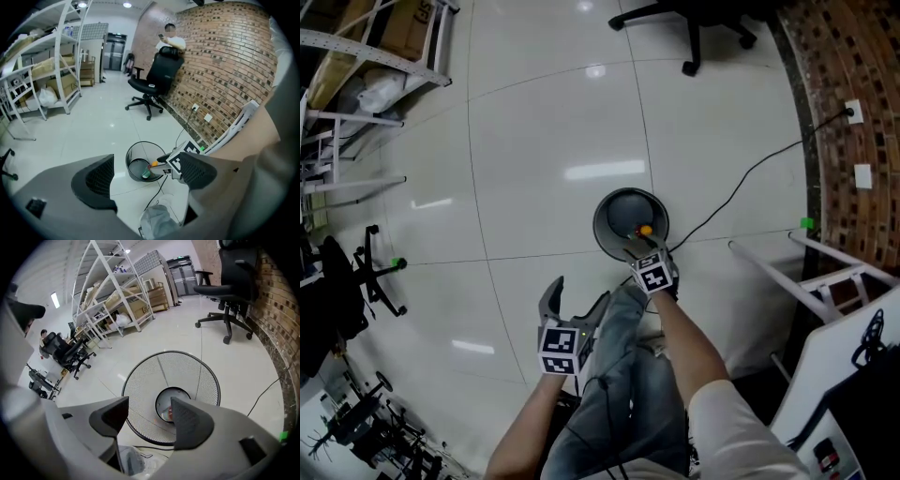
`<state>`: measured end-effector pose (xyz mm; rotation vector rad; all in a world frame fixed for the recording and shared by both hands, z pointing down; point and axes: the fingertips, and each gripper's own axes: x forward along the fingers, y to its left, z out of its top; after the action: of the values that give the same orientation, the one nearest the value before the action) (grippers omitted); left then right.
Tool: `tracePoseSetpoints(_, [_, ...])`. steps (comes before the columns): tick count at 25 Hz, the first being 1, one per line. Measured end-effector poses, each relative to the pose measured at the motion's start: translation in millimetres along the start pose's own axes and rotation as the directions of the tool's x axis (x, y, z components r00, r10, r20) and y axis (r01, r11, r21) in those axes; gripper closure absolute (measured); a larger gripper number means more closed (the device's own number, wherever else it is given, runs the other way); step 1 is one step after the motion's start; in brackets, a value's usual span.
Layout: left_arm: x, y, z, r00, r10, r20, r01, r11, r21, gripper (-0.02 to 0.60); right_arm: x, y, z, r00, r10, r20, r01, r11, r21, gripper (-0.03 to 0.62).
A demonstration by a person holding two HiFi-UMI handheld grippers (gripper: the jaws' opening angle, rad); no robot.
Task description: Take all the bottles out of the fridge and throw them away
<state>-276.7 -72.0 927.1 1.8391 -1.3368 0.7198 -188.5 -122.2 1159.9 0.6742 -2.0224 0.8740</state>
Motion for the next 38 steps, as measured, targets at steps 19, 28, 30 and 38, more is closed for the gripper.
tracePoseSetpoints(19, [-112,-169,191,0.931,-0.332,0.154,0.283,0.919,0.273,0.160,-410,17,119,0.843,-0.284,0.457,0.203,0.955,0.218,0.286])
tracePoseSetpoints(28, [-219,-320,265,0.773,-0.612,0.166,0.442,0.708,0.551,0.160,-661,50,114,0.515,-0.573,0.637,0.341,0.819,0.461,0.286])
tracePoseSetpoints(30, [-241,-359,275,0.716,-0.681,0.151,0.483,0.640,0.598,0.160,-710,63,96,0.422,-0.641,0.641,0.368,0.767,0.525,0.286])
tracePoseSetpoints(38, [-355,-517,279,0.425,-0.903,0.059,0.623,0.340,0.704,0.158,-880,119,-5,0.012,-0.834,0.551,0.471,0.491,0.733,0.287])
